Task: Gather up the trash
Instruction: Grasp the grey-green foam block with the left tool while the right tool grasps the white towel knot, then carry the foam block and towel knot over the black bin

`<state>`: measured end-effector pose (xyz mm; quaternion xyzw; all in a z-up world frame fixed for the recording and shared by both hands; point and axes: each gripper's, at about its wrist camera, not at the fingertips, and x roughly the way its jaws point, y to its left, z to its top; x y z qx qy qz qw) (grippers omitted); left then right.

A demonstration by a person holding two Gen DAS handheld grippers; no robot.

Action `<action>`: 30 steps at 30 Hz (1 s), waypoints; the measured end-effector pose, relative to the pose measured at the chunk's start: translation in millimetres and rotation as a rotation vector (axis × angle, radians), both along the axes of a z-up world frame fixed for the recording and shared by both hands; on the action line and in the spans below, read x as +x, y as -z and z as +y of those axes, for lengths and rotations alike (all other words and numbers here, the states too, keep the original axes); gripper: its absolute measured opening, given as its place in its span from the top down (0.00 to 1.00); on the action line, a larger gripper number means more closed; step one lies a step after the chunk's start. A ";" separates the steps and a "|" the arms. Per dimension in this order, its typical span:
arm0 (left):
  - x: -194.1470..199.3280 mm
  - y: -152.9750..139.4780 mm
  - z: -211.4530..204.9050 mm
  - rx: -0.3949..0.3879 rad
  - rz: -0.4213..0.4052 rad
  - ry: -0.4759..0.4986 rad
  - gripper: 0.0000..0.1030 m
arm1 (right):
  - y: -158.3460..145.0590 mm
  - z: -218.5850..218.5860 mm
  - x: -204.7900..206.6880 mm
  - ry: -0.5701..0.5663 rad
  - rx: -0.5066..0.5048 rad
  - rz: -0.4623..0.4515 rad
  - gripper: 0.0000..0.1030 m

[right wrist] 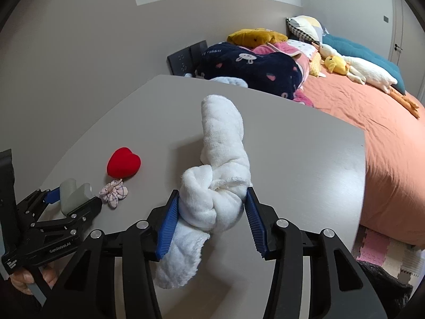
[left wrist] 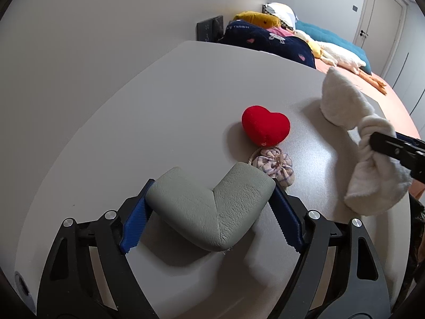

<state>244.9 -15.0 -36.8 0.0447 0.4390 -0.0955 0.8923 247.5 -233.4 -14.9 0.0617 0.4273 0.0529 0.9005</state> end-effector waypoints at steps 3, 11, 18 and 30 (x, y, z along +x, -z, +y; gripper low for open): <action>-5.5 -6.8 1.3 -0.005 -0.016 -0.016 0.22 | -4.8 -3.8 -6.1 0.002 -0.003 -0.008 0.51; -29.1 -23.0 3.8 -0.038 -0.027 -0.058 0.22 | -19.5 -14.9 -31.9 -0.005 0.029 -0.039 0.51; -62.0 -44.0 -7.3 -0.054 -0.065 -0.054 0.22 | -34.2 -26.4 -65.0 0.001 0.034 -0.069 0.51; -122.8 -68.3 -58.4 -0.065 -0.120 0.001 0.22 | -57.1 -64.4 -129.8 0.062 0.044 -0.114 0.52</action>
